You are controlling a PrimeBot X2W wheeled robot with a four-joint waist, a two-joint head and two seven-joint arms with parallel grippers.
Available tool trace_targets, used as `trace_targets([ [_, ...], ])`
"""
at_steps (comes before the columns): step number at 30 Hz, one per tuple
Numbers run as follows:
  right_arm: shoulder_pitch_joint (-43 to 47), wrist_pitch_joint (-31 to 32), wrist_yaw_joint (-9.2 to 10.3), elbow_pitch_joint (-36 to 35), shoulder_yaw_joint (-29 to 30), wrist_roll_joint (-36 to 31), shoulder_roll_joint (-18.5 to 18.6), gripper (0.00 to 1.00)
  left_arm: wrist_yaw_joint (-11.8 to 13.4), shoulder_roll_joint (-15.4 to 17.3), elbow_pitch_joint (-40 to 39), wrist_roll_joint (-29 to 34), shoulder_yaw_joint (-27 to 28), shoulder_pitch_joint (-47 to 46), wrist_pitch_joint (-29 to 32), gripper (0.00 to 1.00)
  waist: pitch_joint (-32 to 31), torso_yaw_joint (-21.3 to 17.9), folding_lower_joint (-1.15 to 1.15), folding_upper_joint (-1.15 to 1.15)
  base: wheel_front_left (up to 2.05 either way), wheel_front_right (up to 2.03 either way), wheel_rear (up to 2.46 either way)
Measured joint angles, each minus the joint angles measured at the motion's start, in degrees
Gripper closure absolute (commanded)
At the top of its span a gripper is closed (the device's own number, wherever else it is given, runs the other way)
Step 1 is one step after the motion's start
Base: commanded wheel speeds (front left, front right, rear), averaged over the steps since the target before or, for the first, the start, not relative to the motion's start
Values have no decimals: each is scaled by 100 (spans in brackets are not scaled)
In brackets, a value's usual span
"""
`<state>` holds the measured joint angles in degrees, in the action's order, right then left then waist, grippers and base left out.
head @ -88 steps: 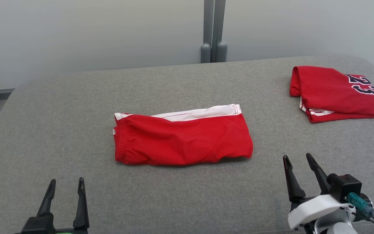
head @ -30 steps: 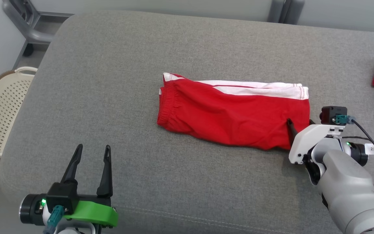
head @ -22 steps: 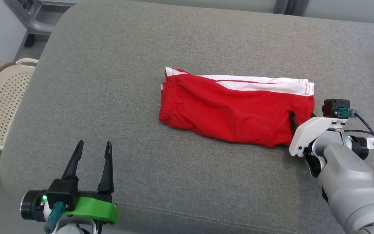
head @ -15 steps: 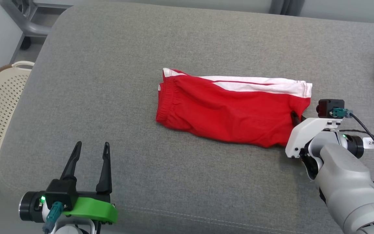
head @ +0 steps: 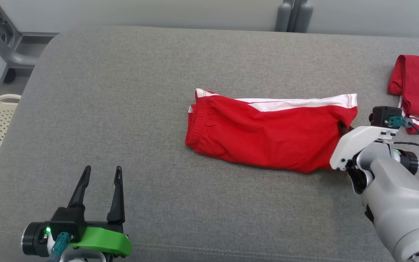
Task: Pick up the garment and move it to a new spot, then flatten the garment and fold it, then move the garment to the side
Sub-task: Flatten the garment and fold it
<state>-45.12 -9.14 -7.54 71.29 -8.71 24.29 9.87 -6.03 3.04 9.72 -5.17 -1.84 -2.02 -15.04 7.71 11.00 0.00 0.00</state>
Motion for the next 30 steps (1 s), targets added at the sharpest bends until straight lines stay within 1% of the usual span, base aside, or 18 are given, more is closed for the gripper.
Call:
trace_targets([
  [3,38,235,2,-415,-141,487,-176,100,15,-3,-9,-20,-12,35,0,0,-59,-80,0,0,0,0,0],
  [6,122,608,3,-1056,-323,1254,-301,100,16,-5,-3,-35,-22,37,0,0,-101,-132,0,0,0,0,0],
  [11,347,1025,5,-1974,-820,2205,-158,100,16,-9,20,-58,-67,41,1,0,-157,-141,0,0,0,0,0],
  [16,412,1268,5,-2515,-1272,2897,-104,100,5,-11,91,-76,-176,41,0,0,-208,-57,0,0,0,0,0],
  [23,443,1455,5,-2718,-1735,3549,-200,100,1,-13,145,-149,-349,37,0,0,-285,180,0,0,0,0,0],
  [27,325,1447,5,-2544,-1942,3657,-270,100,51,-13,155,-249,-509,32,0,0,-313,349,0,0,0,0,0],
  [30,222,1425,5,-2321,-2043,3768,-389,100,75,-15,175,-302,-642,24,0,0,-317,482,0,0,0,0,0],
])
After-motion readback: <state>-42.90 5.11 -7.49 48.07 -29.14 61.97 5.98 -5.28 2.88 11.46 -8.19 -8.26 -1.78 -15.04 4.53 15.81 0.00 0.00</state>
